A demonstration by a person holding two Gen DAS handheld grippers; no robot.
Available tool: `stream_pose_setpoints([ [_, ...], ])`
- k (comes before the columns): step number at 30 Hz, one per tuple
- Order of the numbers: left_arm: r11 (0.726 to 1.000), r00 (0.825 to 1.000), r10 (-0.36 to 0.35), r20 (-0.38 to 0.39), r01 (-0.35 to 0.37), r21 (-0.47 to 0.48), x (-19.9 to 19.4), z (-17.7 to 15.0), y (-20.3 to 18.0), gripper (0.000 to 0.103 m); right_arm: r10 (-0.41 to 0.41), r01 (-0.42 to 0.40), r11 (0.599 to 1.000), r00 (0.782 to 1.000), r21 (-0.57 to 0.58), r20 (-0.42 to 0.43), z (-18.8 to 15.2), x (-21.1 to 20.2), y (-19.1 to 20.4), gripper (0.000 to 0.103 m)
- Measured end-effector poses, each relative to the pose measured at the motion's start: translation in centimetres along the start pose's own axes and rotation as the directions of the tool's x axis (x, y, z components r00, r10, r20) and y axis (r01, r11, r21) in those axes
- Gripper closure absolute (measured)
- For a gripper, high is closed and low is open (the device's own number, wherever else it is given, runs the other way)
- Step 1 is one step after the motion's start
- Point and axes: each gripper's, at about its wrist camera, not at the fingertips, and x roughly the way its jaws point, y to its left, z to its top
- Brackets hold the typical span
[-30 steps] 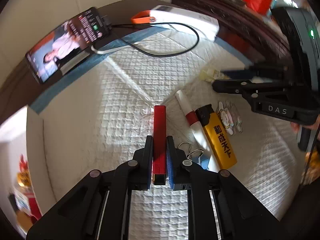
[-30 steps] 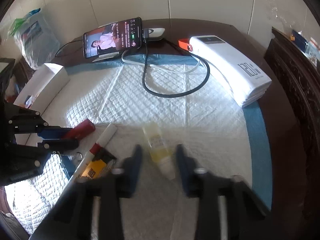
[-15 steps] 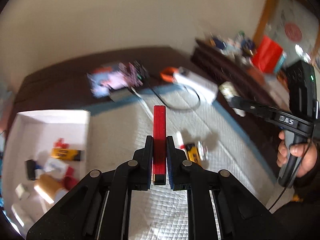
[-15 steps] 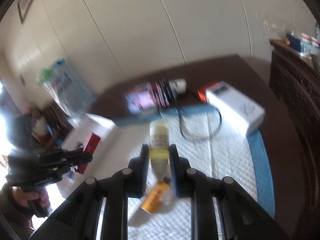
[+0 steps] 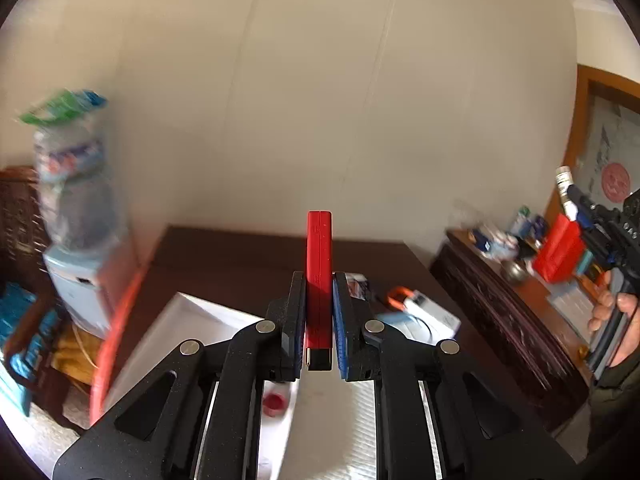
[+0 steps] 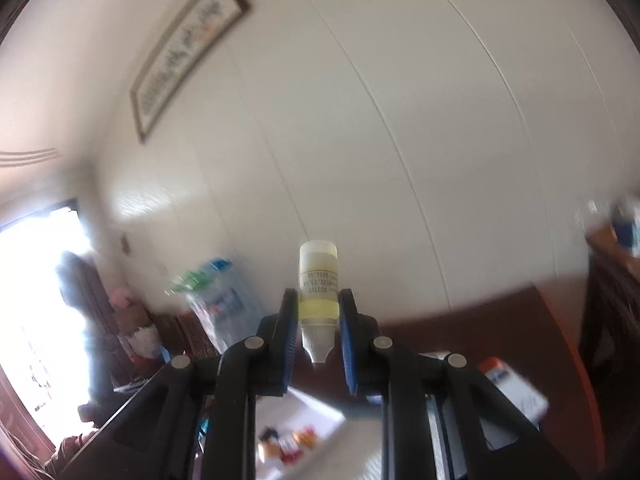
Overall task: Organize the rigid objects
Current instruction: 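Lift the red stick and yellow-liquid bottle and carry them over the white tray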
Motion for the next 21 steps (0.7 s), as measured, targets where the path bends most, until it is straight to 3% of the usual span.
stream_pose_setpoints([
  [5,0.998,0.996,0.062,0.063,-0.061,-0.024,-3.5,0.5,1.9,0.091,0.097,-0.096,0.995,0.994,0.035,-0.048,-1.4,2.8,2.1,0.084],
  [9,0.995,0.993,0.094,0.070,-0.091,-0.042,-4.9,0.1,3.1,0.091,0.148,-0.141,0.987,0.982,0.073,-0.116,-2.9,5.5,3.6,0.084],
  [21,0.985,0.985,0.150,0.083,-0.142,-0.093,-7.7,-0.7,6.0,0.091,0.223,-0.214,0.975,0.959,0.068,-0.176,-3.8,8.2,6.8,0.084],
])
